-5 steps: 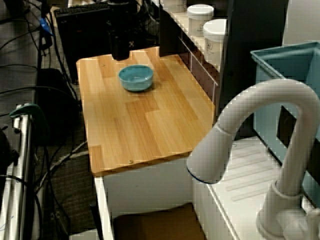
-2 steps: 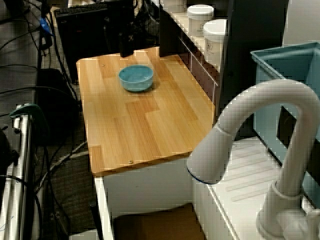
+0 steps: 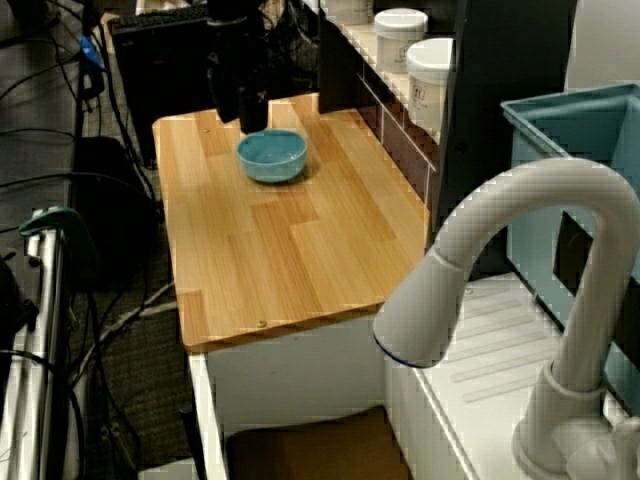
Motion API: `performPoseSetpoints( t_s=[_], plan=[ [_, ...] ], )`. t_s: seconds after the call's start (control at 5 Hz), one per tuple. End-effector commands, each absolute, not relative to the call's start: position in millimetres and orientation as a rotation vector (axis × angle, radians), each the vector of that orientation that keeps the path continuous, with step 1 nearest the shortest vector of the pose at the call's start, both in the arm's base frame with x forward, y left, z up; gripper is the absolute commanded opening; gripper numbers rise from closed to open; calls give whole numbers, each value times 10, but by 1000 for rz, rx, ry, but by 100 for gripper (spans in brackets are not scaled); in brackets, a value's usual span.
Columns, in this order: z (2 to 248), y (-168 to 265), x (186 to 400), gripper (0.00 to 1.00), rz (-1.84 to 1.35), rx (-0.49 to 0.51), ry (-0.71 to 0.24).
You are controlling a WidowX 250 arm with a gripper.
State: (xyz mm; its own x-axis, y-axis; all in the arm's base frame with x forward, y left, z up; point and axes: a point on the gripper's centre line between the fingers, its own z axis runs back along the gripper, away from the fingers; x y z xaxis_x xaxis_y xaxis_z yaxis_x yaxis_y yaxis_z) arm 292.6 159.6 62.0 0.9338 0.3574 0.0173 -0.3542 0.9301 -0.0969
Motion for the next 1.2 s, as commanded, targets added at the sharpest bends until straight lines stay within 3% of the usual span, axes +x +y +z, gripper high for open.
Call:
performPoseSetpoints(
  t_s=[0.0, 0.2, 0.4, 1.0],
  plan=[
    [554, 1596, 3003, 100, 393, -61, -72],
    [473, 1601, 3018, 100, 397, -48, -73],
    [419, 1615, 3015, 0, 396, -59, -72],
    [392, 1352, 2935, 0, 356, -67, -69]
  ],
)
